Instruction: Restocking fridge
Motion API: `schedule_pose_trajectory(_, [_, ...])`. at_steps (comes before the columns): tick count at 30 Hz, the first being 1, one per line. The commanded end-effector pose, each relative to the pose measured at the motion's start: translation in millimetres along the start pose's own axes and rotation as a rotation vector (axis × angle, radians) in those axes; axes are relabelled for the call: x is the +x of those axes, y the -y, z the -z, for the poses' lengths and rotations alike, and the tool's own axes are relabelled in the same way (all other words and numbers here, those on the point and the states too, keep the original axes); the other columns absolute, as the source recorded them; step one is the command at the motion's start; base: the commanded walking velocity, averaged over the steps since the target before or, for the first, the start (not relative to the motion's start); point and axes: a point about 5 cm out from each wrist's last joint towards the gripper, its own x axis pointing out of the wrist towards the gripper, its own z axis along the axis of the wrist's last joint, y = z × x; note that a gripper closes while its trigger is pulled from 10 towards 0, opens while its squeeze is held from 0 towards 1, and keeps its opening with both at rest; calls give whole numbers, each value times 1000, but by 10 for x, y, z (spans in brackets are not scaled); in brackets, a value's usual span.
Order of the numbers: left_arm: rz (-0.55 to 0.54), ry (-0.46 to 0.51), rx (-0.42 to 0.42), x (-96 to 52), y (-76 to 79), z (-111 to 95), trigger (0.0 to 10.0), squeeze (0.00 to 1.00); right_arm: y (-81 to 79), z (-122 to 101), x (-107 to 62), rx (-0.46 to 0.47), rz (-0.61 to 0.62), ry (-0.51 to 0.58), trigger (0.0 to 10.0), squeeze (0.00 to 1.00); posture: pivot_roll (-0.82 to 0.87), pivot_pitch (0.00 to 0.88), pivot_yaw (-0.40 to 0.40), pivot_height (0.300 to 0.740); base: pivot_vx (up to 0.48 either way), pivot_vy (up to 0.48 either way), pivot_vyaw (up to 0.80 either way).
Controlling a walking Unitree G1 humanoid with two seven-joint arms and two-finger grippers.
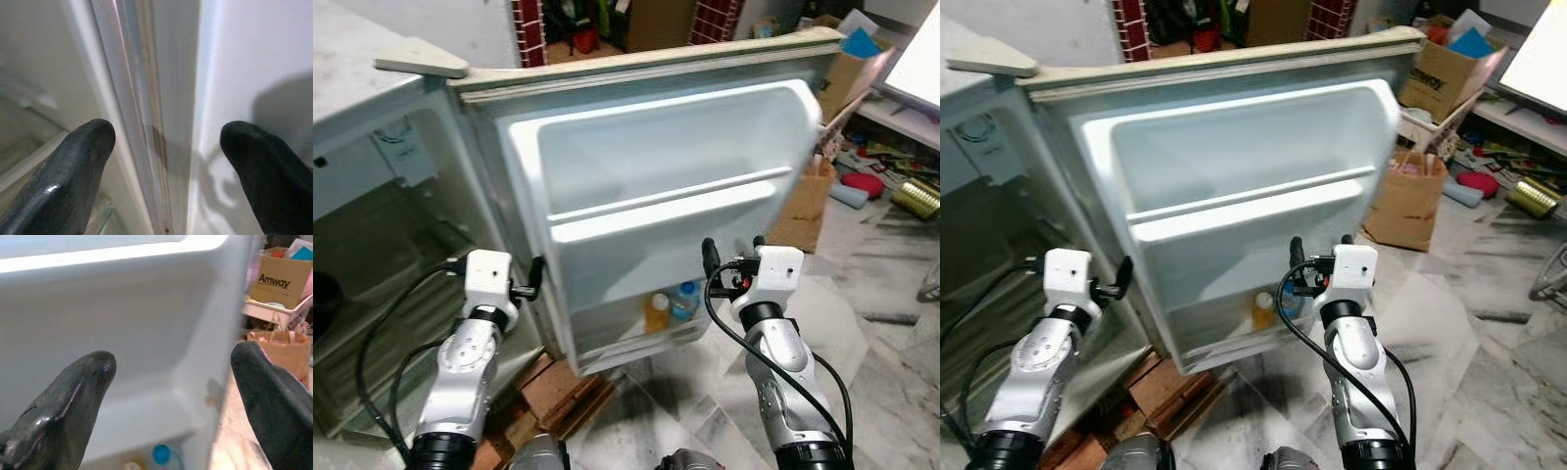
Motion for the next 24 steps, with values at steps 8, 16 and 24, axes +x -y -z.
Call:
schedule_pose_trajectory(8, [76, 3, 7, 28, 159, 2, 10000, 0, 0, -18, 10, 12, -20, 5, 10000, 0, 25, 41, -18, 740, 0, -457, 0])
schedule_pose_trajectory(16, [73, 5, 14, 38, 147, -3, 10000, 0, -49, 9, 5, 26, -48, -4, 10000, 0, 31, 40, -18, 740, 0, -458, 0])
schedule_pose_trajectory(24, [68, -2, 22, 28, 149, 14, 10000, 0, -67, -2, -1, 15, -87, 9, 10000, 0, 32, 44, -17, 740, 0, -444, 0])
